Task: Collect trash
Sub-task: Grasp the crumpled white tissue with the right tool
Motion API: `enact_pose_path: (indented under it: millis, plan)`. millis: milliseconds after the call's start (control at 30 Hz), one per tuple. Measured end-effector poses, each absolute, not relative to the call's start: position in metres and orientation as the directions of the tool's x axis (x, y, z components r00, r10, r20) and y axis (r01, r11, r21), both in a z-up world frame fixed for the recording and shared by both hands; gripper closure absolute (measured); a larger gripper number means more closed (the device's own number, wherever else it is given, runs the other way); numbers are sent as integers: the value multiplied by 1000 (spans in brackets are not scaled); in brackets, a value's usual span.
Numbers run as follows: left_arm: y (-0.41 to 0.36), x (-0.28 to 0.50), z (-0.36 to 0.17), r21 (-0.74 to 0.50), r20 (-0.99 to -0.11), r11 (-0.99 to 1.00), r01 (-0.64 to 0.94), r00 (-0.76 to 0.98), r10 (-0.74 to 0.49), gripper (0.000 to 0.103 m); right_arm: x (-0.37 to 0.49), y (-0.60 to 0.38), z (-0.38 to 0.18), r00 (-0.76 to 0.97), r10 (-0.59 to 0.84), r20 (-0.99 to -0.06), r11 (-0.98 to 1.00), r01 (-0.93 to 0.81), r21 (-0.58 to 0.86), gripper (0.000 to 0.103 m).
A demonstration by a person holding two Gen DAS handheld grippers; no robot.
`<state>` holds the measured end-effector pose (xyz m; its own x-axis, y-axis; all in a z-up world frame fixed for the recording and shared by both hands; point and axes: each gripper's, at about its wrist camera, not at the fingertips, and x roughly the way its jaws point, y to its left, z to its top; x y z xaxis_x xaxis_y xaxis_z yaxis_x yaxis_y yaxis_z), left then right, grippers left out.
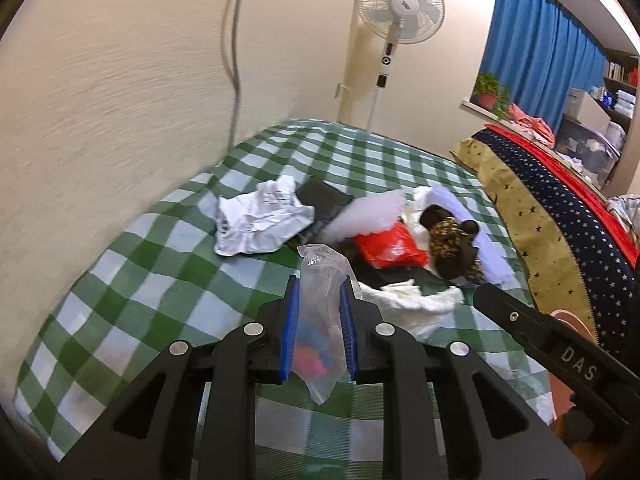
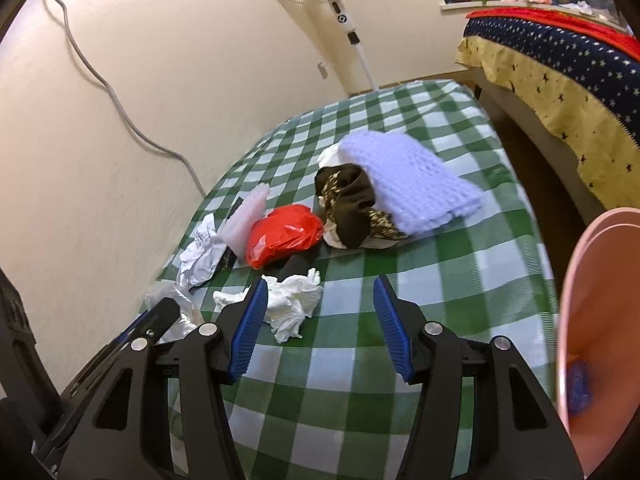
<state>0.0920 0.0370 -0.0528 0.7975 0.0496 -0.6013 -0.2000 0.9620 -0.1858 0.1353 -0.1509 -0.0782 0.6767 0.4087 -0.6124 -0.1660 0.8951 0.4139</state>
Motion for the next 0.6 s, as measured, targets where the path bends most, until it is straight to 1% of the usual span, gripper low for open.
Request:
enact_pose_path:
  millis: [200,233,300,333,367,400,467,600]
  plan:
    - [48,93,-53,-180,-606,958,-221,792,69,83,148,-137,-91,650,427,-629,888,-168,428,49]
    - [48,93,-53,-180,-607,958,-222,792,69,83,150,-135,-93,644,431,-632,886,-169,432,52]
    - [47,93,-53,-179,-608,959,-220,791,68,83,154,-131,-96,631,443,-637,881,-177,438,71]
    - [47,93,-53,-178,-609,959,-219,790,68,83,155,-128,-96,625,452,-636,878,-186,440,77]
    - [47,93,-53,-181,-609,958,-220,790,66,84,156,-125,-95,620,463,-634,874,-198,444,90]
    - [47,93,-53,-181,-609,959,-220,790,67,83,155,-122,-93,616,474,-628,869,-216,445,96]
    - [46,94,-52,-180,-608,959,-219,791,66,83,151,-119,-87,622,479,-619,870,-242,429,98]
    - [44,94,-51,-179,-601,961,-209,797,62,83,142,-121,-72,657,457,-600,884,-262,387,99]
